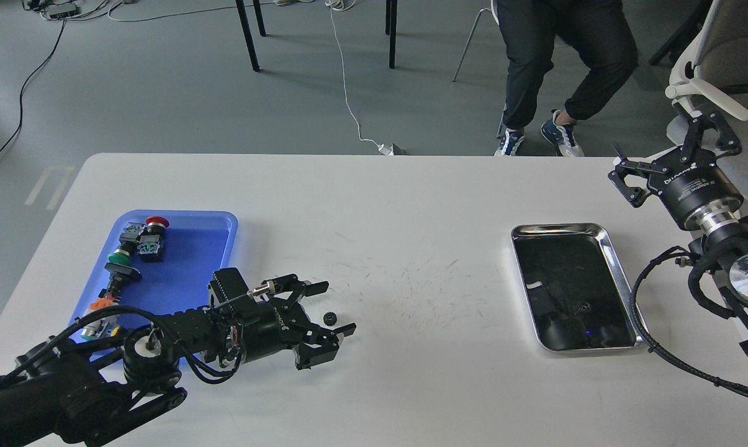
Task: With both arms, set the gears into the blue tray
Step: 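Reach the left gripper to the black part and grasp it, then carry the black part into the blue tray and release it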
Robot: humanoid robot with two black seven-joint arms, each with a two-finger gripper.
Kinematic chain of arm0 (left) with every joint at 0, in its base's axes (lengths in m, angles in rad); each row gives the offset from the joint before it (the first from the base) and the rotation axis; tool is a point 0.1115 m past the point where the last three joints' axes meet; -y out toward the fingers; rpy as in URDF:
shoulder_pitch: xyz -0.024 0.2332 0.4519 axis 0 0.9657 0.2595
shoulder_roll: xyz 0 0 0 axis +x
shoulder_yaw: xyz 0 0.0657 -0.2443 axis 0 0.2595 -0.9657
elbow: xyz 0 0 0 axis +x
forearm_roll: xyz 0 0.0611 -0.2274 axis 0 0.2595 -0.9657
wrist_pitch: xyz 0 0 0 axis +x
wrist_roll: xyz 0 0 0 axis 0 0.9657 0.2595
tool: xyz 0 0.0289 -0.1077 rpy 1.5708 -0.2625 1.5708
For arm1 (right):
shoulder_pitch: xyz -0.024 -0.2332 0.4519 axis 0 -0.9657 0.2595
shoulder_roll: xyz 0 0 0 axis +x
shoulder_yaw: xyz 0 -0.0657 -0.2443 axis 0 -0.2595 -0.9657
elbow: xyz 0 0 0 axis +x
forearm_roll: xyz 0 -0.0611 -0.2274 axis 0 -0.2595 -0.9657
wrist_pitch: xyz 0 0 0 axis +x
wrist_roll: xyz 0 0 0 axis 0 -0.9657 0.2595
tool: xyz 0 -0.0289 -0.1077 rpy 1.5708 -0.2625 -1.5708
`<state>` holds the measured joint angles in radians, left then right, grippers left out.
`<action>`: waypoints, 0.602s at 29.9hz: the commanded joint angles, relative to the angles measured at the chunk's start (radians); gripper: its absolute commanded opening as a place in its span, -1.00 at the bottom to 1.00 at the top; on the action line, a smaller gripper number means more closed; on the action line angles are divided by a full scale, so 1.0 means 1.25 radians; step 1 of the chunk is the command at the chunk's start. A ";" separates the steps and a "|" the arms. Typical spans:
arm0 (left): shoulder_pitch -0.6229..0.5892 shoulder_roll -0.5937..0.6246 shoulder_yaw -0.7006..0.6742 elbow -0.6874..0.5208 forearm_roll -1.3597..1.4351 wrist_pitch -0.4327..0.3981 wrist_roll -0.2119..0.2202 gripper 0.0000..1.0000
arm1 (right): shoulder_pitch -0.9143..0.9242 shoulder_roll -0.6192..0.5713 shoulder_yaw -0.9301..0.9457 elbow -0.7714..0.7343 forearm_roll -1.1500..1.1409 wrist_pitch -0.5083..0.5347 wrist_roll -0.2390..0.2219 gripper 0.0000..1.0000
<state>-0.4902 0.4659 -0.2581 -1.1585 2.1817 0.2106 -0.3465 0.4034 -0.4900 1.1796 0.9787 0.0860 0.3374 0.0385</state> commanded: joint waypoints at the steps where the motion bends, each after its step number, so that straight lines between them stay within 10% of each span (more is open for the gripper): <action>1: 0.012 -0.003 0.000 0.025 0.000 0.002 -0.009 0.53 | -0.001 0.001 -0.002 0.001 0.000 0.000 0.000 0.94; 18: 0.031 0.003 -0.001 0.046 0.000 0.016 -0.010 -0.80 | 0.002 0.014 -0.024 0.007 -0.001 -0.005 0.001 0.95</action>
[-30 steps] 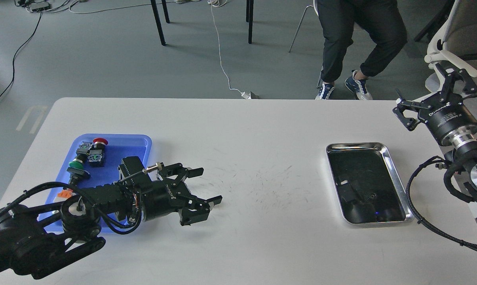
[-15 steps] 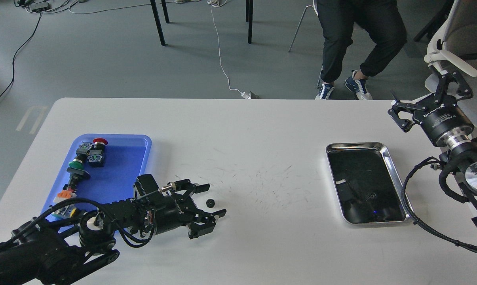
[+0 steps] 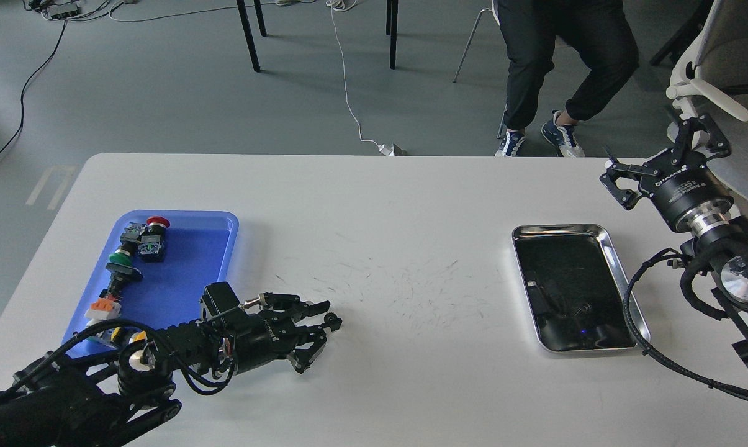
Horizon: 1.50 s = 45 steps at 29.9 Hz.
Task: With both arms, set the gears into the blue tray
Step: 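Carry the black part into the blue tray and release it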
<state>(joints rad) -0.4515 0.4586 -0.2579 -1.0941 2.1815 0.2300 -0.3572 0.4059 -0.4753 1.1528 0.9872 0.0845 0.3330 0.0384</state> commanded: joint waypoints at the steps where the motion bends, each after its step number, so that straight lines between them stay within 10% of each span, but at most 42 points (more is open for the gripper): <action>1: 0.000 0.012 -0.005 -0.011 0.000 0.001 -0.003 -0.80 | 0.001 0.002 -0.003 0.002 0.000 -0.001 0.000 0.95; 11: -0.013 0.240 -0.121 -0.288 -0.098 -0.022 0.021 -0.80 | -0.001 -0.003 -0.003 0.020 0.000 -0.003 0.000 0.95; 17: -0.013 0.386 -0.177 -0.293 -0.185 -0.015 -0.036 -0.80 | -0.001 -0.003 -0.003 0.023 0.000 -0.004 0.000 0.95; 25: 0.016 0.426 -0.151 -0.110 -0.260 0.087 -0.091 -0.80 | 0.001 -0.004 -0.007 0.023 -0.004 -0.003 0.000 0.95; 45: 0.036 0.232 -0.049 0.174 -0.350 0.138 -0.097 -0.78 | 0.005 -0.016 -0.025 0.023 -0.005 -0.003 0.000 0.95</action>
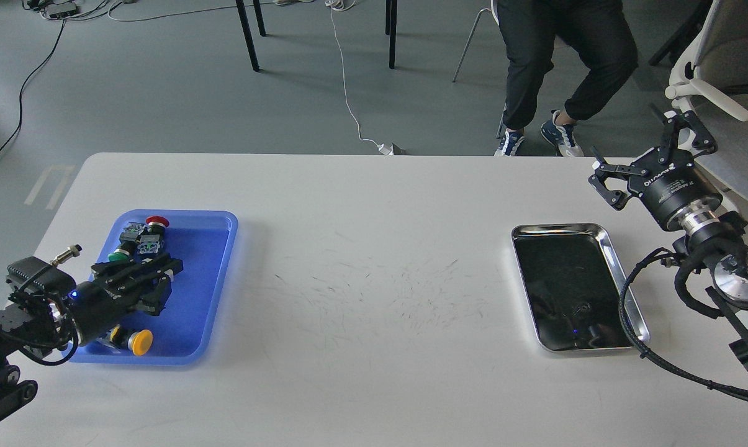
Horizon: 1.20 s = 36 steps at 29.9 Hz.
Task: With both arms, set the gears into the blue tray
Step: 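Carry the black part into the blue tray and release it, then lift the left gripper up out of the blue tray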
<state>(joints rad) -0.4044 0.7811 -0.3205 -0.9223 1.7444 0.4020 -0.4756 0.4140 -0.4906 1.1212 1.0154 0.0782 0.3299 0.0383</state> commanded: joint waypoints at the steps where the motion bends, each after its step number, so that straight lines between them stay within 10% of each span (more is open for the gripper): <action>1: -0.002 -0.033 0.000 0.046 0.000 0.000 -0.004 -0.76 | -0.001 -0.004 0.000 0.000 0.000 -0.001 0.000 0.95; 12: -0.004 -0.063 0.000 0.071 -0.021 0.000 -0.004 -0.22 | -0.001 -0.004 -0.001 0.000 0.000 0.000 0.000 0.95; 21: -0.018 -0.062 -0.010 0.068 -0.066 0.002 -0.006 0.80 | 0.000 -0.004 -0.002 -0.001 -0.001 0.000 0.000 0.95; 36: -0.301 -0.069 -0.017 -0.040 -0.438 -0.046 0.039 0.89 | 0.001 -0.087 -0.005 0.080 0.000 -0.023 -0.001 0.95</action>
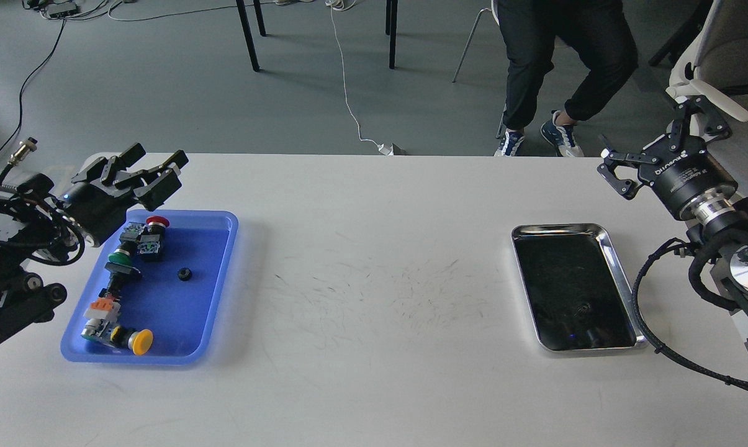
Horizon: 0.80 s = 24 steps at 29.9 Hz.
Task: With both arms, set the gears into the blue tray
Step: 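Lift the left gripper up out of the blue tray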
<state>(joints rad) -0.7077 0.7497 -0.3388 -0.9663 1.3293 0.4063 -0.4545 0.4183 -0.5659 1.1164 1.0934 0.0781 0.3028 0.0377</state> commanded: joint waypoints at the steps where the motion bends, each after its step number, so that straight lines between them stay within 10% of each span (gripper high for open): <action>1: -0.079 -0.074 -0.003 -0.004 -0.163 -0.082 0.038 0.89 | -0.002 -0.042 -0.001 0.027 0.000 -0.003 -0.001 0.95; 9: -0.155 -0.170 0.000 -0.009 -0.563 -0.256 0.089 0.90 | -0.014 -0.141 -0.026 0.101 0.000 -0.003 -0.001 0.95; 24: -0.159 -0.195 -0.004 -0.188 -0.642 -0.265 0.121 0.92 | -0.103 -0.194 0.012 0.217 0.004 0.003 0.000 0.95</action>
<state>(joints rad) -0.9033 0.5085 -0.3379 -1.2068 0.5985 0.0788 -0.3181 0.3331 -0.7822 1.1100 1.3087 0.0803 0.3051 0.0371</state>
